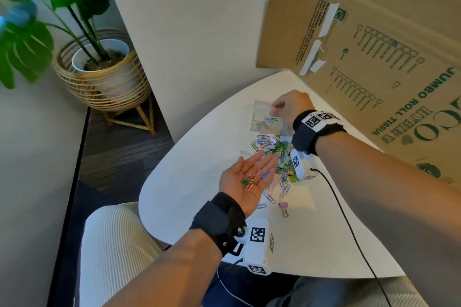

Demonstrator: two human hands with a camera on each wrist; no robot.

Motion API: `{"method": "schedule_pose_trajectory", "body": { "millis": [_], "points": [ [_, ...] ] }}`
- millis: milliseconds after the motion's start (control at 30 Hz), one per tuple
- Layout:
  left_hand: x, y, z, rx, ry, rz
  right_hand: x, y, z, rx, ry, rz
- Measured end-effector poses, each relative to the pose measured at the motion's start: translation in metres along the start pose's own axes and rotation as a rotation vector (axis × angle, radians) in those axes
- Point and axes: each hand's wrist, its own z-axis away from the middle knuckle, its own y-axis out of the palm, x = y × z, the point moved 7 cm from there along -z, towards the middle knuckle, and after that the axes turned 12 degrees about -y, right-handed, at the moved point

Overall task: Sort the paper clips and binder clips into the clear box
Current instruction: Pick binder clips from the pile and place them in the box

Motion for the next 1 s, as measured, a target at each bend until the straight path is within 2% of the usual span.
{"method": "schedule_pose_trajectory", "body": {
  "millis": [100, 200, 267, 367, 467, 633, 867, 1000],
  "points": [
    [-0.001, 0.002, 0.002, 0.000, 0.007, 0.000, -0.005, 0.005, 0.006, 0.045, 0.021, -0.006],
    [-0.009, 0.001, 0.004, 0.010, 0.037, 0.037, 0.011, -0.010, 0.029, -0.045, -0.078, -0.031],
    [-0.014, 0.001, 0.005, 0.000, 0.057, 0.058, 0.030, -0.015, 0.056, -0.032, -0.177, -0.095],
    [-0.015, 0.007, 0.007, 0.003, 0.075, 0.050, 0.064, -0.005, 0.102, 0.161, -0.370, -0.103],
    [-0.010, 0.014, 0.008, -0.001, 0.066, 0.021, 0.082, 0.020, 0.133, 0.391, -0.564, 0.138],
    [0.008, 0.017, 0.009, -0.005, 0.024, 0.016, 0.087, 0.035, 0.146, 0.474, -0.563, 0.374],
    [0.006, 0.013, 0.007, 0.019, -0.005, -0.010, 0.100, 0.047, 0.159, 0.477, -0.666, 0.349],
    [0.005, 0.015, 0.011, 0.019, 0.013, 0.012, 0.099, 0.040, 0.156, 0.419, -0.680, 0.264]
  ]
}}
